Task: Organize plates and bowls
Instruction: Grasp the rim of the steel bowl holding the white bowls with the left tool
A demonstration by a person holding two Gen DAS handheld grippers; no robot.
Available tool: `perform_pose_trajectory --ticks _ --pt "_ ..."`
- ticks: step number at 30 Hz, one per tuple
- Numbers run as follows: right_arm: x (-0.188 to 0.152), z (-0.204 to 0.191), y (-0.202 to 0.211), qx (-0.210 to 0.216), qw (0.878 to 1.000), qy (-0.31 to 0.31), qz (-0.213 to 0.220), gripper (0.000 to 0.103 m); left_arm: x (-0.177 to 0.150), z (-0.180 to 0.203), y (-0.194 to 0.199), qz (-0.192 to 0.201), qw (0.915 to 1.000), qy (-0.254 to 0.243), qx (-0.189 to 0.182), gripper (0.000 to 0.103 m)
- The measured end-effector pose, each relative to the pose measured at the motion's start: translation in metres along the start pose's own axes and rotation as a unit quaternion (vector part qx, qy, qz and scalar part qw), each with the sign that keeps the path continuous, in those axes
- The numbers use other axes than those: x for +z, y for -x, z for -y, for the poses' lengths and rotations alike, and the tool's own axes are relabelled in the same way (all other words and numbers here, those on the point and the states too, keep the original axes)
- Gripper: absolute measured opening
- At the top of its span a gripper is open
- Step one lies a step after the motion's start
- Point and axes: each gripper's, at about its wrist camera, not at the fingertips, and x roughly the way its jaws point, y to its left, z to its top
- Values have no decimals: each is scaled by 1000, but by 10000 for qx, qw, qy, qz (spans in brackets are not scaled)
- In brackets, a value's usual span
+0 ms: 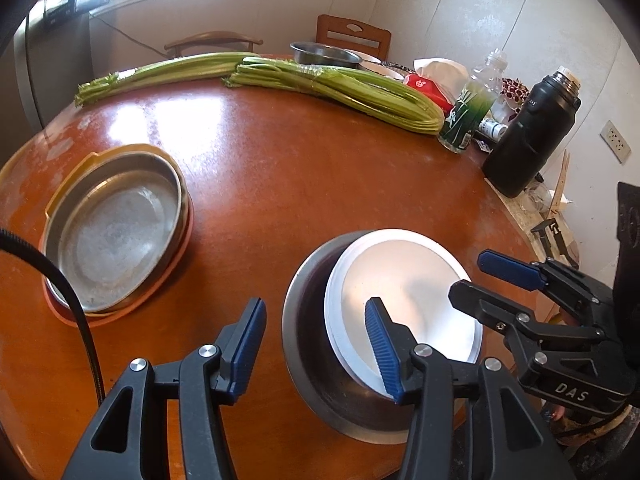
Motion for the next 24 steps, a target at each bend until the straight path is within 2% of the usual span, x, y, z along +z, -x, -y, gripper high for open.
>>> perform_pose_trajectory --ticks 24 --pt "-12 7 -16 279 9990 -193 -280 57 -4 -7 -16 -189 9996 151 -121 54"
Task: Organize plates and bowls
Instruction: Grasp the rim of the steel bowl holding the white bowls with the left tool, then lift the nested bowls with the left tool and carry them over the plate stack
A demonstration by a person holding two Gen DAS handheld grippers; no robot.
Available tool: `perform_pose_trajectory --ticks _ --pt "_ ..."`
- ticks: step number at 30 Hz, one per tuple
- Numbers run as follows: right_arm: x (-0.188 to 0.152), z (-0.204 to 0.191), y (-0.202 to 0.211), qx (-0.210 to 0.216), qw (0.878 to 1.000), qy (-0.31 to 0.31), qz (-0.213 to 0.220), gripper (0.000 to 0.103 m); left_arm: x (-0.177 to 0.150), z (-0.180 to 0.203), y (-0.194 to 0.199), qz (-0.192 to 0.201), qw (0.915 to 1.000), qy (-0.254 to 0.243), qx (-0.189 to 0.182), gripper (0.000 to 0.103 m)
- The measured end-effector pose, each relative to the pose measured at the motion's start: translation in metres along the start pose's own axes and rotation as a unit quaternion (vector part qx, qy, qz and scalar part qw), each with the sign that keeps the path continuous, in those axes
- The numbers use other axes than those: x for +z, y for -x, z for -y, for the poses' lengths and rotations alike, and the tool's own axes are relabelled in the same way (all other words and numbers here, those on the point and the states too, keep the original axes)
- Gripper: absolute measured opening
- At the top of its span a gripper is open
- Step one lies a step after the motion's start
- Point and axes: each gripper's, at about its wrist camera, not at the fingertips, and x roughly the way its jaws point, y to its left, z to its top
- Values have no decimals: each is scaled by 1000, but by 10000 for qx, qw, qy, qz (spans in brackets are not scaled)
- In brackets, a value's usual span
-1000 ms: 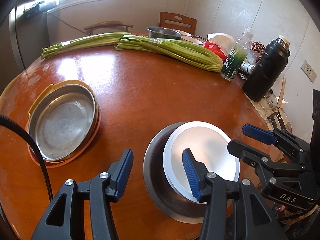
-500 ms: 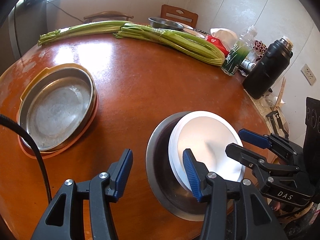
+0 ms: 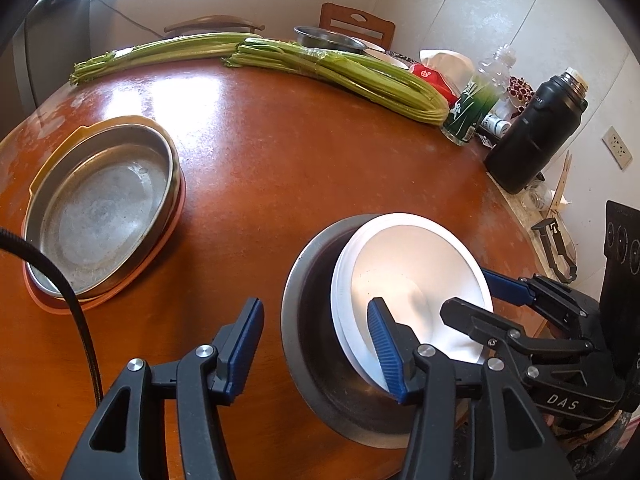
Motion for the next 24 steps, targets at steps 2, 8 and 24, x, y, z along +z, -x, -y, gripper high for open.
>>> perform_pose_trajectory --ticks 2,8,24 --pt "-1 -1 -1 37 10000 -14 -10 57 0 0 -1 -14 10000 -4 5 54" --pt "-3 -5 -4 83 9999 0 -59 60 0 1 -4 -37 10000 -8 -9 55" --pt "-6 -9 -20 256 9990 -38 -362 63 -2 2 -13 -146 9999 -65 27 59"
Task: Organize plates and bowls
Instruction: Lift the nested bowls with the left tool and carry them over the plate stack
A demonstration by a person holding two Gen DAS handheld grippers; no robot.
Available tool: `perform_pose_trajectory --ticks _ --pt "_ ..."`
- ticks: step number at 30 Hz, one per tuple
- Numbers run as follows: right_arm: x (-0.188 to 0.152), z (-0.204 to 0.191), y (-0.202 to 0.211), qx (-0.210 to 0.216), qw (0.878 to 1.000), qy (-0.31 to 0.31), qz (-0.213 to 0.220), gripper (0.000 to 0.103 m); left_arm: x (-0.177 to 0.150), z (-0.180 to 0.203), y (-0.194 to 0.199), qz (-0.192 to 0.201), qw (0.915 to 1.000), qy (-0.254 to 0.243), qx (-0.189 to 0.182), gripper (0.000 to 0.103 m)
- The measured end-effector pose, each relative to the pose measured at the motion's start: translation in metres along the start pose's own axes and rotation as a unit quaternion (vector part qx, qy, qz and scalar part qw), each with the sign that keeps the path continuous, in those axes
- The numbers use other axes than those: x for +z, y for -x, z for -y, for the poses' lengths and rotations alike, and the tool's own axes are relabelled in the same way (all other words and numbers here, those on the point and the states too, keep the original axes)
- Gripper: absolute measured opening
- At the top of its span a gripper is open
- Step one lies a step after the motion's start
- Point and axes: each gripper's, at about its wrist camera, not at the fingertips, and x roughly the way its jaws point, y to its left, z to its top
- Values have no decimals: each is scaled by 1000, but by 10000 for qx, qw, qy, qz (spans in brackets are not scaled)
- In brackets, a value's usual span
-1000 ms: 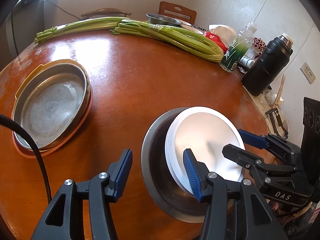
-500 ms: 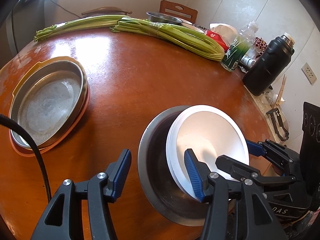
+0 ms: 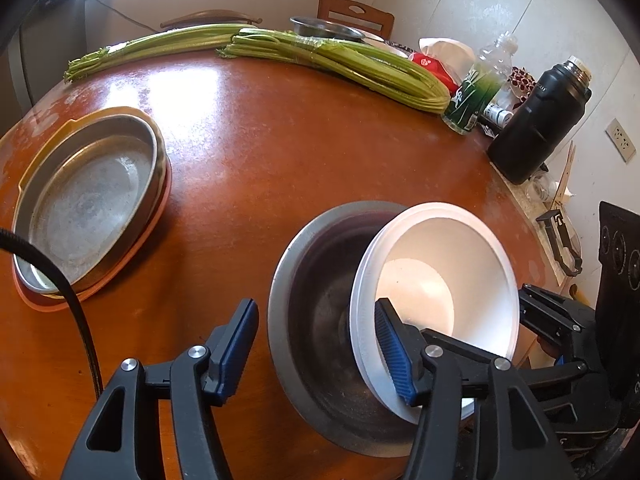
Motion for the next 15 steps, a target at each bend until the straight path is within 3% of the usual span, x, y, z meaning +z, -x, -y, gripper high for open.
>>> perform_pose_trajectory --ticks 15 --pt "4 -1 -5 120 9999 -29 -44 63 0 -2 -12 -171 9995 150 -236 58"
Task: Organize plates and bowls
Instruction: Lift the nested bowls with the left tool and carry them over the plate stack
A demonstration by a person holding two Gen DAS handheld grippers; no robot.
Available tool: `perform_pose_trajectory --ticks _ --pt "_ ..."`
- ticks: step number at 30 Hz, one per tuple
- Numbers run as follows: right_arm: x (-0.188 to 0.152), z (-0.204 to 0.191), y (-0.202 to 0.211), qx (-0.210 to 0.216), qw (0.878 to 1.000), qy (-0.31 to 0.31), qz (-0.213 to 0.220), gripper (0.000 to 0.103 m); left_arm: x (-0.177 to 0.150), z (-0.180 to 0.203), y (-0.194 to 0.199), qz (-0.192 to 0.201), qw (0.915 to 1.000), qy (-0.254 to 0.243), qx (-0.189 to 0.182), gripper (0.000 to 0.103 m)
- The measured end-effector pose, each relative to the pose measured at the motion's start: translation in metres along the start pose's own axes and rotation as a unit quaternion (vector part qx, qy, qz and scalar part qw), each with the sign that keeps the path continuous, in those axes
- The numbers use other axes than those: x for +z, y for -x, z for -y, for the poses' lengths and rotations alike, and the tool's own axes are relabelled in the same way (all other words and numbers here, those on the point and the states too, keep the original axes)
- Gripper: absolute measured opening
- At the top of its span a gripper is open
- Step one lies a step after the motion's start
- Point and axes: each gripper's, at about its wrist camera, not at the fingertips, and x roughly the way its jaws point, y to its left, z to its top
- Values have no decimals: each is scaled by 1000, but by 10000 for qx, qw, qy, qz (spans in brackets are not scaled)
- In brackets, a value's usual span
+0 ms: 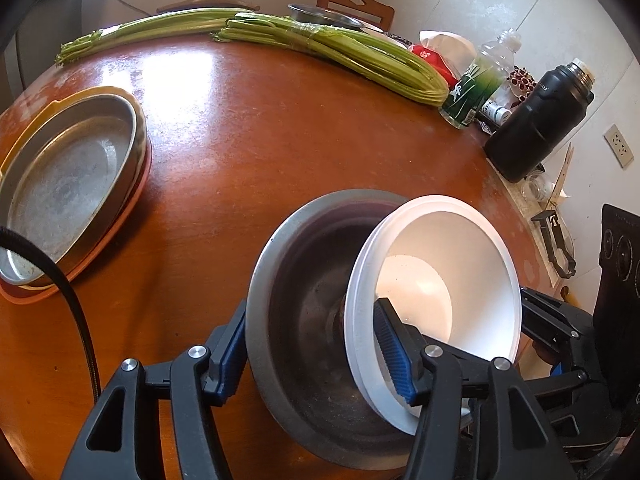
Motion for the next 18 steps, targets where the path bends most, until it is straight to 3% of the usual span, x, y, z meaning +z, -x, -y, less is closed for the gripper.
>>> perform_pose_trajectory --ticks 18 --pt "6 -10 0 77 9999 115 15 61 1 -3 11 156 9998 75 43 56"
